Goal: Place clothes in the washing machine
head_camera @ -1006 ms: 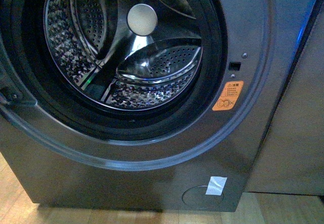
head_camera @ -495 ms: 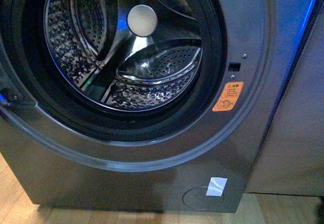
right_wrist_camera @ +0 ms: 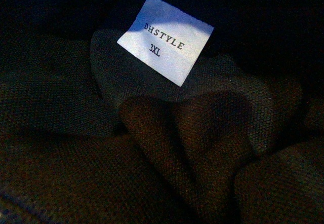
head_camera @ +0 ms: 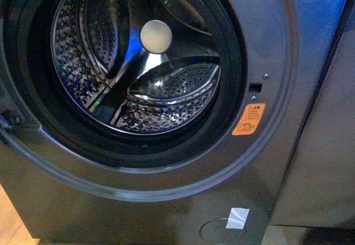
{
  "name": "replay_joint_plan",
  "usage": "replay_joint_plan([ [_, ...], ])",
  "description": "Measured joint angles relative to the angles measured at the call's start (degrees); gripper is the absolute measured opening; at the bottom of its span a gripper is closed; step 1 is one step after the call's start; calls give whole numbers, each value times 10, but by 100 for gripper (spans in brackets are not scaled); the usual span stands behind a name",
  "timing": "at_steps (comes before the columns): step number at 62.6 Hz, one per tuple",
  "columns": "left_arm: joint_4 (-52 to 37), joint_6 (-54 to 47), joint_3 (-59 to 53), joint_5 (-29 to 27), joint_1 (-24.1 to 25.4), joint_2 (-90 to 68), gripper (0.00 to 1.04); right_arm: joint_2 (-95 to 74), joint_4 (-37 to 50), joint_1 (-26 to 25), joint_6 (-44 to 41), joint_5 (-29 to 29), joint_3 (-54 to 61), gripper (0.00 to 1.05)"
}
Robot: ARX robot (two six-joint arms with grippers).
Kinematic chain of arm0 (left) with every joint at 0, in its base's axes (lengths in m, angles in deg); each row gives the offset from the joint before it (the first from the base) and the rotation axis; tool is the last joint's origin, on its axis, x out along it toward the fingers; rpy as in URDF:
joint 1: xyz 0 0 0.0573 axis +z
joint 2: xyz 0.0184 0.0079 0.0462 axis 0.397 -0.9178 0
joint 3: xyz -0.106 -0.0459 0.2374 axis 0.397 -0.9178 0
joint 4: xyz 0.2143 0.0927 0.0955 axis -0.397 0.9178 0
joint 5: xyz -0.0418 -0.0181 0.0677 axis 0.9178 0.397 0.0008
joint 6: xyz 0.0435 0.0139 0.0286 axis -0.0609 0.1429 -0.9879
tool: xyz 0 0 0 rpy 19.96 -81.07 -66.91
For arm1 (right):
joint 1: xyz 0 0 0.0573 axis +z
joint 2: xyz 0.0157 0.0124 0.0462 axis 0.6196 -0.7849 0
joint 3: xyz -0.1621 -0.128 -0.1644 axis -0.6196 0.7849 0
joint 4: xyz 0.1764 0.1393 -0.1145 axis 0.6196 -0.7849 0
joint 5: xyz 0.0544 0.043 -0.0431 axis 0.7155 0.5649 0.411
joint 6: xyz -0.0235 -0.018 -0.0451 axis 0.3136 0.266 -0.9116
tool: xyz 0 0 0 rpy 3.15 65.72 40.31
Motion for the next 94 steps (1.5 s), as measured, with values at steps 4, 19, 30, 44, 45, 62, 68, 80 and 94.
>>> replay_joint_plan([
  [4, 0, 0, 0, 0, 0, 0, 98, 36, 0, 3, 24, 14, -13, 14],
  [19, 0, 0, 0, 0, 0, 0, 98, 115, 4, 43, 126, 32, -105, 14],
  [30, 0, 0, 0, 0, 0, 0, 98, 155, -38, 114, 193, 23, -231, 14],
  [44, 0, 0, 0, 0, 0, 0, 98, 179, -146, 228, 201, 0, -365, 14],
  [45, 0, 0, 0, 0, 0, 0, 98, 180, -151, 233, 200, -1, -370, 14],
  [62, 0, 0, 0, 0, 0, 0, 98, 214, -311, 436, 141, -65, -469, 14],
  [68, 0, 0, 0, 0, 0, 0, 98, 229, -349, 514, 114, -94, -469, 14],
  [80, 0, 0, 0, 0, 0, 0, 98, 250, -388, 643, 60, -154, -460, 14],
  [94, 0, 0, 0, 0, 0, 0, 98, 271, -399, 777, 14, -223, -427, 14],
])
